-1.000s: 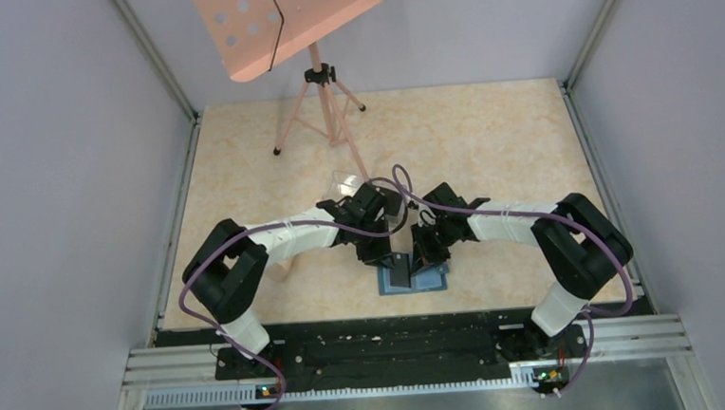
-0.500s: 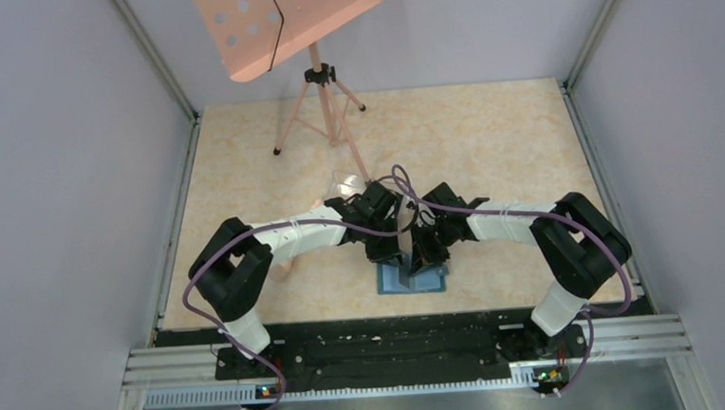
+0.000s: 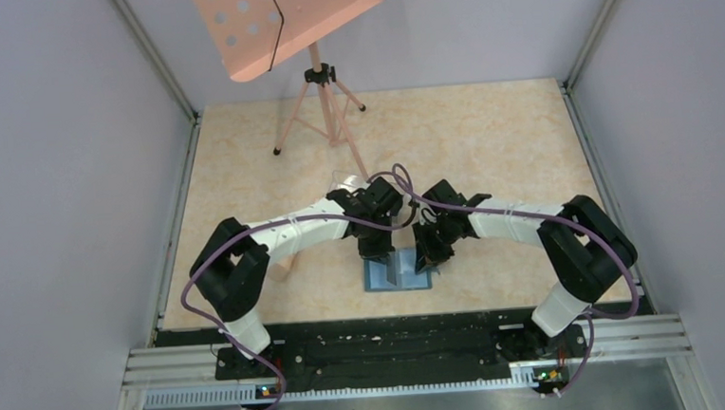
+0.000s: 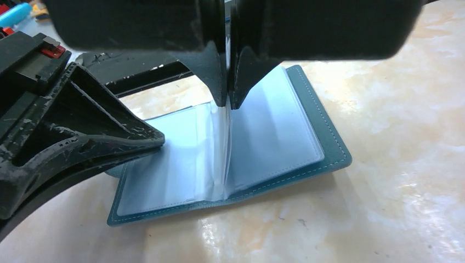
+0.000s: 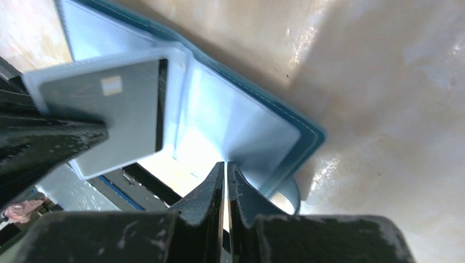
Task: Put the credit cards into the card holder
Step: Turn over the card holder at the center of the board.
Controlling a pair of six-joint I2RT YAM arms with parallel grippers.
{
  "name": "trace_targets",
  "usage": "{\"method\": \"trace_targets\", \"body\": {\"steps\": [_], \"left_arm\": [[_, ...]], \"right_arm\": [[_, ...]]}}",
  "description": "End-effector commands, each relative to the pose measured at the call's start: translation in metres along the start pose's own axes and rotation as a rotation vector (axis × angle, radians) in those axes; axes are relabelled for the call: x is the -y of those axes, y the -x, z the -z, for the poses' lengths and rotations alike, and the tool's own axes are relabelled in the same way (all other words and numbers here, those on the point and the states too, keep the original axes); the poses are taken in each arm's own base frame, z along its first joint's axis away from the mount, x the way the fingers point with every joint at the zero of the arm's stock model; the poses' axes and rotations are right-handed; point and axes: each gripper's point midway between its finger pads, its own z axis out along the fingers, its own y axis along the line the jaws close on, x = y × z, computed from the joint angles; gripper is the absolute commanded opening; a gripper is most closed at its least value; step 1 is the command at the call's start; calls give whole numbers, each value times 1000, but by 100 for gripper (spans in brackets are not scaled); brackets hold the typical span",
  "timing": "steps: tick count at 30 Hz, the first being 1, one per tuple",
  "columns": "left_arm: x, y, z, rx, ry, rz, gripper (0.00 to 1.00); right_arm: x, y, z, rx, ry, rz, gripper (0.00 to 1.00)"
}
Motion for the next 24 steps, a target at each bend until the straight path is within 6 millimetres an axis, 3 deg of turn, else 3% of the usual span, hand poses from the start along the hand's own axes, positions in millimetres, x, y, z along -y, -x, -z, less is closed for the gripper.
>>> {"method": "trace_targets", "body": {"steps": [1,8,14,17,24], "left_arm": [[-16,7,10,16,106,-27,0],[2,13,11,7,47,-37,1],[41,10,8,-35,-144,-41,26],[56,6,6,-66,-221,-35,32],[60,-3,-13,-118,-270,7,42]], "right_arm": [[5,8,10,25,-73,50,6],[18,0,7,4,-122,49,6],[20,-5,1,-2,-112,36,6],[13,-2,3,5,-88,33,6],[2,11,22,56,-89,48,6]]}}
